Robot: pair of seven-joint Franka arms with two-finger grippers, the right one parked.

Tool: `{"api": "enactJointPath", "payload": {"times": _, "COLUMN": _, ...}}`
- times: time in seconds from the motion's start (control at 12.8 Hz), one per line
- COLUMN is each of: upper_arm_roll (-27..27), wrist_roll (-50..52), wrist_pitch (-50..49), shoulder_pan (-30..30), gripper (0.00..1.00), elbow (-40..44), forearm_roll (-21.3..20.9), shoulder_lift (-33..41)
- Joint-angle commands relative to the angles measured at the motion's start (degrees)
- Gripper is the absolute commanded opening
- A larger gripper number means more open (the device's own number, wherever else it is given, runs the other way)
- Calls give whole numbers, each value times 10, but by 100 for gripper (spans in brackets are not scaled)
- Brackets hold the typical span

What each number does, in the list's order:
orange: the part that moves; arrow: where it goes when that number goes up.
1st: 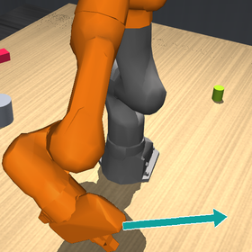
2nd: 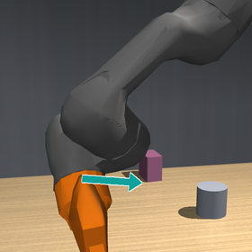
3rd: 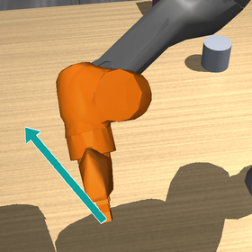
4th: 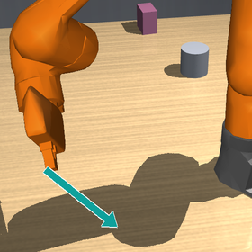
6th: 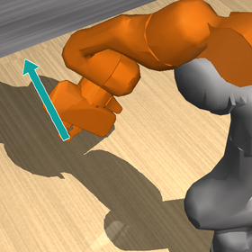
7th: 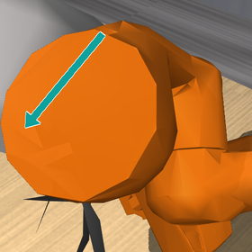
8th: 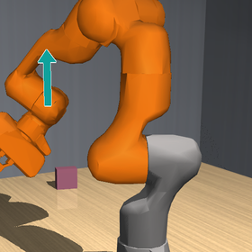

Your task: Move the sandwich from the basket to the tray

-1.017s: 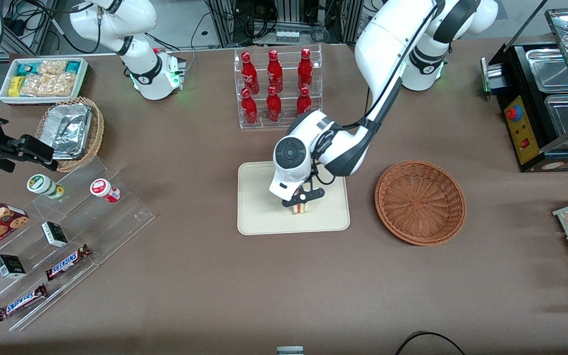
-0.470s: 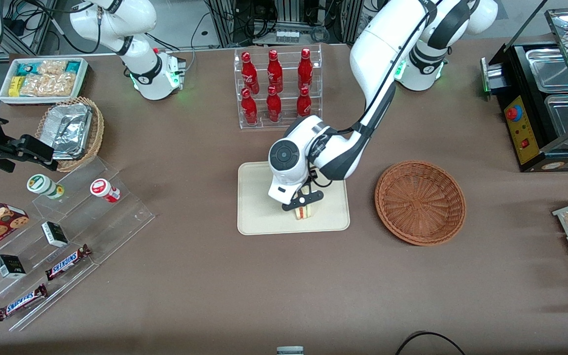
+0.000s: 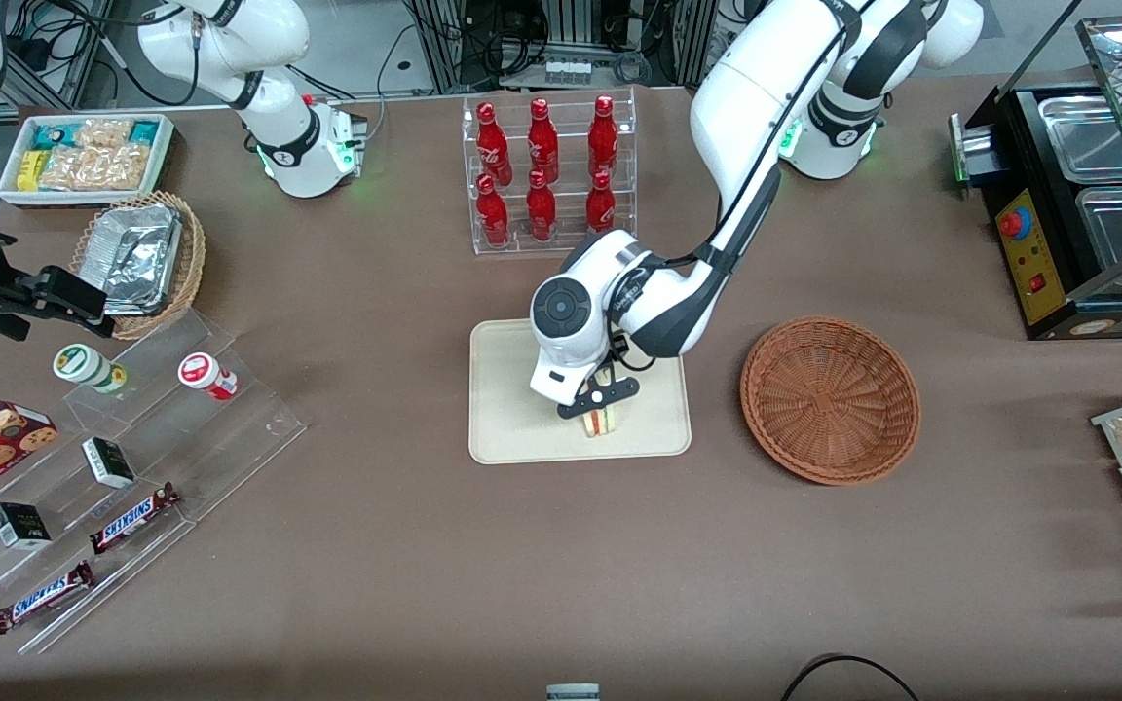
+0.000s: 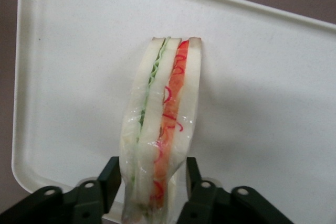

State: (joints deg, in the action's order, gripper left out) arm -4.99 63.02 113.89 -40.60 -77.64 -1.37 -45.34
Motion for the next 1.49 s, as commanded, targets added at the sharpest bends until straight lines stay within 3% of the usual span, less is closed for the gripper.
{"api": "enactJointPath", "payload": {"times": 0.0, "upper_arm_roll": 7, "wrist_roll": 7, "wrist_pitch": -10, "shoulder_pan": -1, "gripper": 100, "elbow": 12, "forearm_roll": -6, "shoulder_lift": 26}}
{"api": "enactJointPath", "payload": {"times": 0.31, "upper_arm_roll": 8, "wrist_roll": -65, "wrist_pitch": -84, "shoulder_pan": 18, "gripper": 100, "elbow": 10, "forearm_roll": -4, "shoulder_lift": 93}}
{"api": "enactJointPath", "payload": {"times": 0.63, "upper_arm_roll": 9, "wrist_roll": -183, "wrist_pitch": -161, "shoulder_pan": 61, "gripper": 100, "elbow": 5, "forearm_roll": -4, "shoulder_lift": 146}}
{"api": "enactJointPath", "payload": {"times": 0.86, "upper_arm_roll": 13, "wrist_roll": -204, "wrist_pitch": -209, "shoulder_pan": 115, "gripper": 100, "elbow": -21, "forearm_roll": -8, "shoulder_lift": 179}}
{"api": "enactJointPath", "payload": {"times": 1.41, "upper_arm_roll": 13, "wrist_roll": -427, "wrist_pitch": -217, "shoulder_pan": 239, "gripper": 100, "elbow": -174, "forearm_roll": -4, "shoulder_lift": 326}}
